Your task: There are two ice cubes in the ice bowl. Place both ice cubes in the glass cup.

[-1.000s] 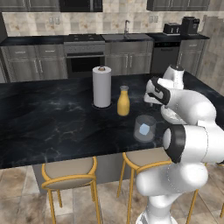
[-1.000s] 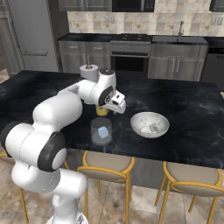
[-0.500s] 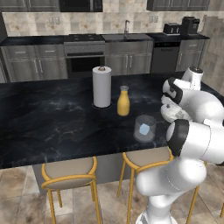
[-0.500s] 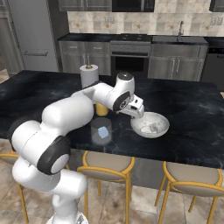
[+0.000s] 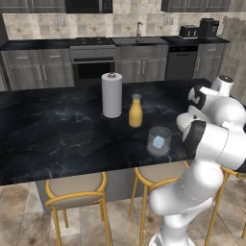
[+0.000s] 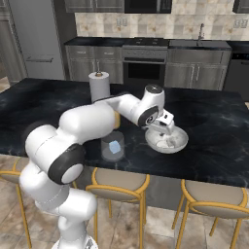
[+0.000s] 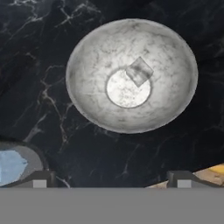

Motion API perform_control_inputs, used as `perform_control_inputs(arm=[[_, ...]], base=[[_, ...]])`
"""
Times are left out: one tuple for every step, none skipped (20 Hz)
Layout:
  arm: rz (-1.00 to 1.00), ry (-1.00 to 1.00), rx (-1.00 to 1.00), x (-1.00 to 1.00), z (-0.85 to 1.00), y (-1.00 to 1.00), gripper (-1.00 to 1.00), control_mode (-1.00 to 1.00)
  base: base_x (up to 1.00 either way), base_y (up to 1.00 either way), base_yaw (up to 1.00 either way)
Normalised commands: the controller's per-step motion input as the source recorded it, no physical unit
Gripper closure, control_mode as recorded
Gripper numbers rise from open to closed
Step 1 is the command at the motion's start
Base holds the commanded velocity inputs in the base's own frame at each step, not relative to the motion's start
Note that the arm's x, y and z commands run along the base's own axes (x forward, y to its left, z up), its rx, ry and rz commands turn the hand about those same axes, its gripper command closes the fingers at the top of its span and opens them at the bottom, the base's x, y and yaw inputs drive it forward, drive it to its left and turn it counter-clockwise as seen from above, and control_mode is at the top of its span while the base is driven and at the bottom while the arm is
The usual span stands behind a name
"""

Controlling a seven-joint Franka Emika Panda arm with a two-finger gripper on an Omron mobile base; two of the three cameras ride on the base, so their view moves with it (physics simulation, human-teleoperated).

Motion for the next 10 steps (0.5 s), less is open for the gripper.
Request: perform_control_inputs(arm=[[-0.13,0.0,-0.04,0.09,-0.19,-0.3,-1.0,-1.0],[-0.14,0.0,-0.05,0.12,-0.21,-0.29,-1.0,-1.0],[-0.15,0.0,-0.05,0.14,-0.2,-0.29,-1.0,-1.0],[-0.15,0.0,-0.07,0.16,-0.21,-0.3,-1.0,-1.0],[-0.14,0.0,-0.07,0.17,-0.22,-0.29,-1.0,-1.0],[-0.11,0.0,-0.08,0.19,-0.22,-0.33,-1.0,-1.0],[-0.09,0.0,-0.09,0.23,-0.24,-0.34,-1.0,-1.0],[-0.06,0.0,-0.1,0.24,-0.25,-0.34,-1.0,-1.0],[-0.05,0.0,-0.09,0.26,-0.22,-0.37,-1.0,-1.0],[-0.05,0.0,-0.1,0.29,-0.21,-0.35,-1.0,-1.0]], base=[[0.0,0.0,0.0],[0.0,0.0,0.0],[0.0,0.0,0.0],[0.0,0.0,0.0],[0.0,0.0,0.0],[0.0,0.0,0.0],[0.0,0.0,0.0],[0.0,0.0,0.0],[0.0,0.0,0.0],[0.0,0.0,0.0]])
